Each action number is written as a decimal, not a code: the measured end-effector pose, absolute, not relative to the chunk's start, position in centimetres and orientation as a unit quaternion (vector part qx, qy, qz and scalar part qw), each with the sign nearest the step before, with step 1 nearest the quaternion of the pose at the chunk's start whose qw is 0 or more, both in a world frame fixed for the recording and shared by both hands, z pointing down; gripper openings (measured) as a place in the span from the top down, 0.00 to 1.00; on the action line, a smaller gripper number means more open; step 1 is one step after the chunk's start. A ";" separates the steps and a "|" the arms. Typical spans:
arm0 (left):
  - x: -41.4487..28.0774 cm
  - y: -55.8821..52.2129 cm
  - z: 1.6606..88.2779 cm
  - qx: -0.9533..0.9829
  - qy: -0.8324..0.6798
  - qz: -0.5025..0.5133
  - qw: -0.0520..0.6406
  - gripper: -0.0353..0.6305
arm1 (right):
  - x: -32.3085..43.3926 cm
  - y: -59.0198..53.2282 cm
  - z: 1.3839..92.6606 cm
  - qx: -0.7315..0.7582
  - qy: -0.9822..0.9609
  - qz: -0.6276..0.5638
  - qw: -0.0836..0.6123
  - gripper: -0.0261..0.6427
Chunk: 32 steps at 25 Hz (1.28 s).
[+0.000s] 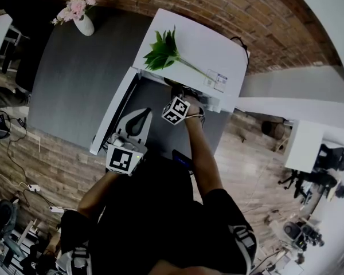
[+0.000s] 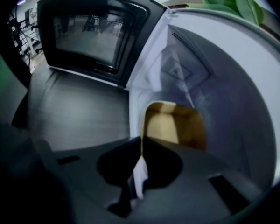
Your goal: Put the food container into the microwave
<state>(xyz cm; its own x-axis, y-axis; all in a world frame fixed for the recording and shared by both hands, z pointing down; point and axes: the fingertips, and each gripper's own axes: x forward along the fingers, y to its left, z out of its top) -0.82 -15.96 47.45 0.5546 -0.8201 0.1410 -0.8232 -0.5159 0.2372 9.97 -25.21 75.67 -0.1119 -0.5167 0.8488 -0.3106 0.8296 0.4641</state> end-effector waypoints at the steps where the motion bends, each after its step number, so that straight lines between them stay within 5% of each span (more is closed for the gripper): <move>1: -0.9 -16.0 47.5 0.870 -0.472 0.006 0.140 0.90 | 10.0 -25.4 75.7 0.281 -0.740 -0.086 0.605 0.91; 32: -1.3 -16.9 48.5 0.867 -0.474 0.009 0.156 0.90 | 9.9 -27.5 76.0 0.299 -0.727 -0.128 0.604 0.88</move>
<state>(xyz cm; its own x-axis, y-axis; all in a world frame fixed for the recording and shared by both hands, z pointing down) -1.26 -16.89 48.51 0.5512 -0.8183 0.1631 -0.8240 -0.5029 0.2611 9.91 -27.51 76.03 -0.0910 -0.5900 0.8023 -0.2803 0.7882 0.5479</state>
